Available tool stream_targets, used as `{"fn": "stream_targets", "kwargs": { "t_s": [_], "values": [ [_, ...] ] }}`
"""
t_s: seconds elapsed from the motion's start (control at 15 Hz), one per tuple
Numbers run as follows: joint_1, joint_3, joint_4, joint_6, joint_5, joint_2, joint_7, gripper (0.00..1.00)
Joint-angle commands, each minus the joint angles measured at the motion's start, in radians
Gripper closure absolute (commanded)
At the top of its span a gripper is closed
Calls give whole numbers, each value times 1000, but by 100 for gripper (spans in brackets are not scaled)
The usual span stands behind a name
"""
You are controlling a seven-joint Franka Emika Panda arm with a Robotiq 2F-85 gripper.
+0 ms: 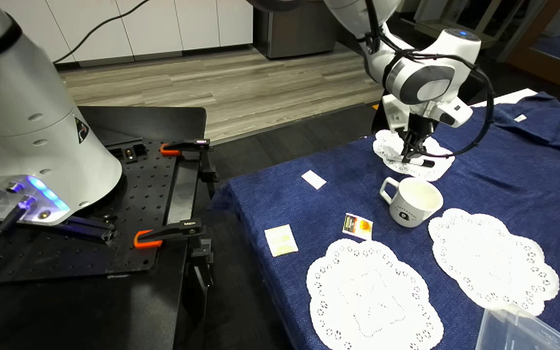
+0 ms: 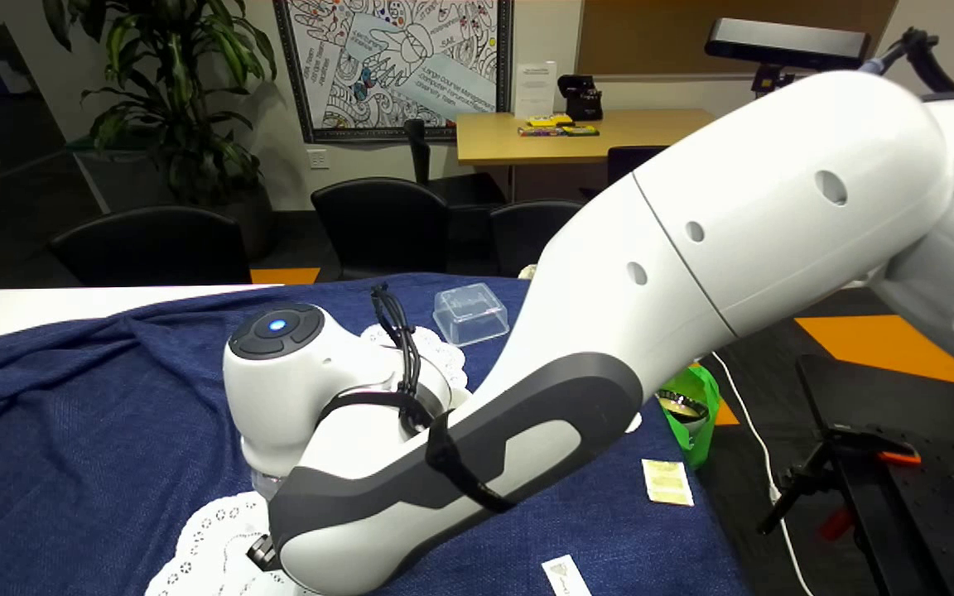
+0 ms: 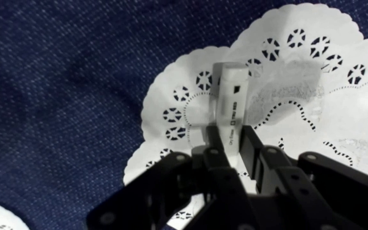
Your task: Pick the pen and put it in the cup
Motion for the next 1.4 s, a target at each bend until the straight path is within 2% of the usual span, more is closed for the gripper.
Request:
{"fn": "stream_targets", "kwargs": {
  "t_s": [0.0, 0.07, 0.33, 0.73, 1.13, 1.33],
  "values": [
    [10, -19, 82, -68, -16, 39, 34, 98],
    [12, -19, 88, -76, -17, 39, 35, 95],
    [31, -34, 22, -36, -20, -17, 41, 95],
    [89, -101, -108, 13, -27, -138, 92, 95],
    [179, -208, -337, 81, -34, -315, 177, 95],
    [207, -239, -449, 126, -106, -402, 268, 95]
  ]
}}
